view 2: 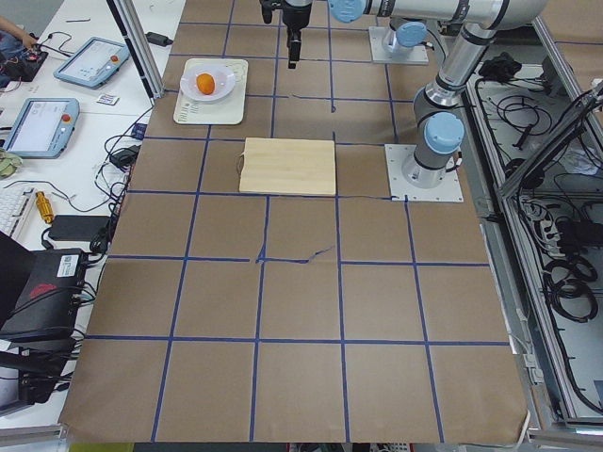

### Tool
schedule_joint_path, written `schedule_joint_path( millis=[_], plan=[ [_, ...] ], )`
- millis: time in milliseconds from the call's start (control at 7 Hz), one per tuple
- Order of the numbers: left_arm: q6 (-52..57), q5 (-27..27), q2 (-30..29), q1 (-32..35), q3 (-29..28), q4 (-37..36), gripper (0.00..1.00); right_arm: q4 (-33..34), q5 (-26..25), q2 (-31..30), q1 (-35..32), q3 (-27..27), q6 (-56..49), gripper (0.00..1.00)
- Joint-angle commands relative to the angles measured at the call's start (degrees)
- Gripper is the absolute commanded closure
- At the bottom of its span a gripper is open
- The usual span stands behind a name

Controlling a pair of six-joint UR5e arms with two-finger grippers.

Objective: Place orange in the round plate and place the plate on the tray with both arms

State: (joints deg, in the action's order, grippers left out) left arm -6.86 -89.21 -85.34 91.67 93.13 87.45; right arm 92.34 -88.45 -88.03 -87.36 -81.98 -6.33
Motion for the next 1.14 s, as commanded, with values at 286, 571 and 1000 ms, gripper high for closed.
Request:
schedule_joint_path(
  millis=[286,571,1000],
  plan=[
    [0.0,-0.1,0.0,0.0,-0.1,0.0,0.00,1.0,-3.0,-2.8,0.0,-2.1,0.1,0.00],
    [0.0,-0.3,0.1,0.0,-0.1,0.1,0.00,1.7,-2.7,-1.4,-0.3,-2.1,0.0,0.00],
    [0.0,-0.2,0.1,0.0,0.0,0.1,0.00,2.1,-2.6,-1.3,-0.2,-1.9,0.4,0.00]
  ],
)
